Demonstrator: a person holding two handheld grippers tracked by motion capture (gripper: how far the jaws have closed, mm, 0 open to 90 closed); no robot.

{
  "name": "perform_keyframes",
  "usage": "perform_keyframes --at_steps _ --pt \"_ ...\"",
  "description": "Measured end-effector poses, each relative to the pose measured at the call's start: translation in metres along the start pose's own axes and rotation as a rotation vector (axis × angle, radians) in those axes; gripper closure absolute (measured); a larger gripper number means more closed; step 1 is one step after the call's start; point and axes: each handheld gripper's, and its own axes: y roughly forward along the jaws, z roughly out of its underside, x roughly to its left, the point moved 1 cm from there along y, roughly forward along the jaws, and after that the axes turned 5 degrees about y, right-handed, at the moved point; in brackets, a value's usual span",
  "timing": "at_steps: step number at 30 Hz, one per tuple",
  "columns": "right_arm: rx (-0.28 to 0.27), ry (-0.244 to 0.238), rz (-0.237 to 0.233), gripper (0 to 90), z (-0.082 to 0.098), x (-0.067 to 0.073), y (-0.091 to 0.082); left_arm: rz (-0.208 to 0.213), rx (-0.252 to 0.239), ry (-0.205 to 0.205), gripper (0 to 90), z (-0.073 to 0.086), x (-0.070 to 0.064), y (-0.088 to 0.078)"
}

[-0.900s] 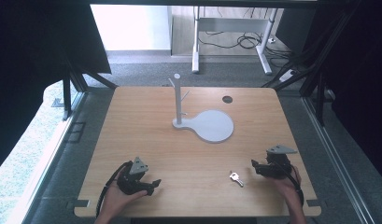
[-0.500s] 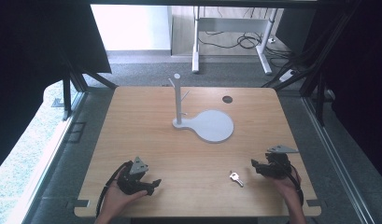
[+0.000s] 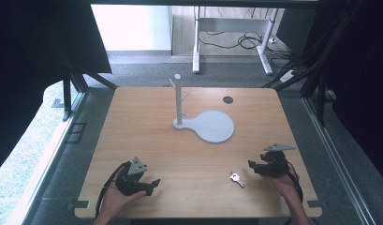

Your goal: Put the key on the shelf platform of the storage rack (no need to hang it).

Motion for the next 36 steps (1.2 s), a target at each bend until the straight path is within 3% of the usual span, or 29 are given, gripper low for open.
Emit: perform_keyframes --at_steps 9,15,27,32,36 --pt "0.046 -0.039 0.017 40.4 -0.017 0.007 -0.01 0.018 -0.002 0.003 24.1 0.001 0.0 0.001" --pt "0.077 -0.111 0.024 43.0 -0.031 0.012 -0.023 0.009 -0.001 -0.007 24.2 0.001 0.001 0.001" --pt "0.147 -0.155 -0.047 45.5 -0.052 0.031 -0.041 0.023 0.008 0.01 24.2 -0.001 -0.006 0.005" --pt "0.138 -0.181 -0.052 45.7 -0.058 0.037 -0.041 0.02 0.009 0.005 24.2 0.0 -0.004 0.004" --pt "0.162 -0.195 -0.077 47.1 -0.059 0.041 -0.036 0.022 0.007 0.009 24.2 -0.001 -0.006 0.004"
